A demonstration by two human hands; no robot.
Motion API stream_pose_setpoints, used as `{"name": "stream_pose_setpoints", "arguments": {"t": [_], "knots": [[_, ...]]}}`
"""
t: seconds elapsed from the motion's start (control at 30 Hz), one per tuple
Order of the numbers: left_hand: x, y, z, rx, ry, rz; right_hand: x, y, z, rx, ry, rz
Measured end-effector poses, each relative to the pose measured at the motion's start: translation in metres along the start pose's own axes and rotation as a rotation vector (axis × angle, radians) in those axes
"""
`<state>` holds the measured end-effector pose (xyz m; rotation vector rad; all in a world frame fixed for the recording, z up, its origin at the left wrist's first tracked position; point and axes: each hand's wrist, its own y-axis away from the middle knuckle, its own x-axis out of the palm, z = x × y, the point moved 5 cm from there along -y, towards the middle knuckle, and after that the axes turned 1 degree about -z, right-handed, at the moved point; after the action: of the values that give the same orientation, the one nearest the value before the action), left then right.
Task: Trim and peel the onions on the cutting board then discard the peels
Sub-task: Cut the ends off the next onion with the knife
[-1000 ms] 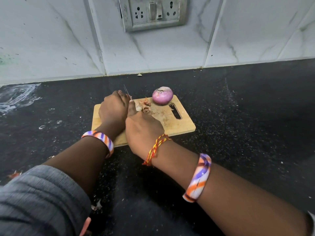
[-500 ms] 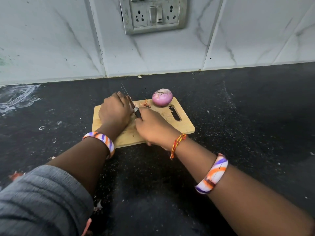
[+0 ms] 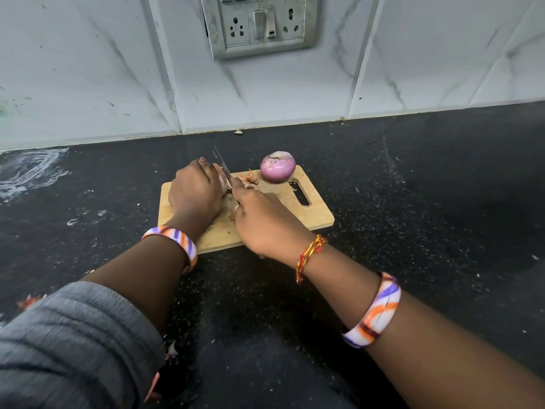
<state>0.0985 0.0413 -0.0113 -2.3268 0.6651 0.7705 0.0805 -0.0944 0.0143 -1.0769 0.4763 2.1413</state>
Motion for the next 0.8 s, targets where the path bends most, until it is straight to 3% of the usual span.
{"name": "stream_pose_setpoints", "arguments": {"t": [0.2, 0.8], "knots": [[-0.001, 0.000, -0.001, 0.019, -0.007, -0.008, -0.002, -0.002, -0.015, 0.076, -0.072, 0.053], [-0.001, -0.001, 0.000, -0.020, 0.005, -0.009, -0.009, 0.003, -0.001, 0.022, -0.088, 0.019]]}}
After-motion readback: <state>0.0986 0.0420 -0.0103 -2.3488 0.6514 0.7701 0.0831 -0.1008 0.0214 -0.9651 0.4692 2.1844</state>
